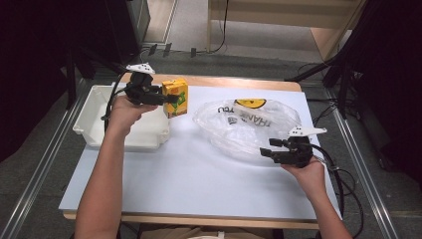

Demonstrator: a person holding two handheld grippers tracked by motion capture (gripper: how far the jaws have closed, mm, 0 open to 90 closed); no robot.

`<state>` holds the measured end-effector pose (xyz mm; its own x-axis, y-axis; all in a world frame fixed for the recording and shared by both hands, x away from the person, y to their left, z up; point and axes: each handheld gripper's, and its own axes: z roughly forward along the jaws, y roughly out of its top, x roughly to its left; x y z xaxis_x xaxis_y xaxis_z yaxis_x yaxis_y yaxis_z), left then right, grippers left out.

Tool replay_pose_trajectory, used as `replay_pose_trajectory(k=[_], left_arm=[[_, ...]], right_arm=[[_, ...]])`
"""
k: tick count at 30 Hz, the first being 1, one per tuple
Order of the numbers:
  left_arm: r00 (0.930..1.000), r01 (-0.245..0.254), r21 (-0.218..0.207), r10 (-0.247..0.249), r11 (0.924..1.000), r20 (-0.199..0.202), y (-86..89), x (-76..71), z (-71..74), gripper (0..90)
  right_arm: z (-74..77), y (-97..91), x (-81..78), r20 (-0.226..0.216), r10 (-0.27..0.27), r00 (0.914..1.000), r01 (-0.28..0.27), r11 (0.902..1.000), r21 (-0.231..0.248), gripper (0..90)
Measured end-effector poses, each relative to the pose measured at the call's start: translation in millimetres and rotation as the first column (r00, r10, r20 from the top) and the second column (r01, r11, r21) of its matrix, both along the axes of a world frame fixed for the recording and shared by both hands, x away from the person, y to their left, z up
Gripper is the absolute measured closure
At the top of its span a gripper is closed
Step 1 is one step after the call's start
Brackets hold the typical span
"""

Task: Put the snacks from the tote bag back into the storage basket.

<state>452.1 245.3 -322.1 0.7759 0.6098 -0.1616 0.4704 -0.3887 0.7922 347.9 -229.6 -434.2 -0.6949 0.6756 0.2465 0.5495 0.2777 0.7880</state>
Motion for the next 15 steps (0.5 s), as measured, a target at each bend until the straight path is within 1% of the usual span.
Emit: replay_pose_trajectory(k=[3, 11, 15], left_arm=[[0.9999, -0.017, -0.007, 0.017, 0.9998, 0.001, 5.6, 0.6, 0.1, 52.3], [0.9978, -0.063, -0.009, 0.064, 0.9979, 0.017, 20.5, 0.3, 2.2, 52.3], [0.9965, -0.084, -0.013, 0.084, 0.9964, 0.004, 28.5, 2.2, -1.6, 52.3]], right_arm=[[0.2, 0.0, -0.3, -0.001, -0.001, 1.0000, 0.001, 1.0000, 0.002, 39.1], [-0.1, 0.2, -0.2, 0.000, -0.001, 1.0000, 0.001, 1.0000, 0.000, 39.1], [0.0, 0.2, -0.2, 0.000, -0.001, 1.0000, 0.001, 1.0000, 0.001, 39.1]])
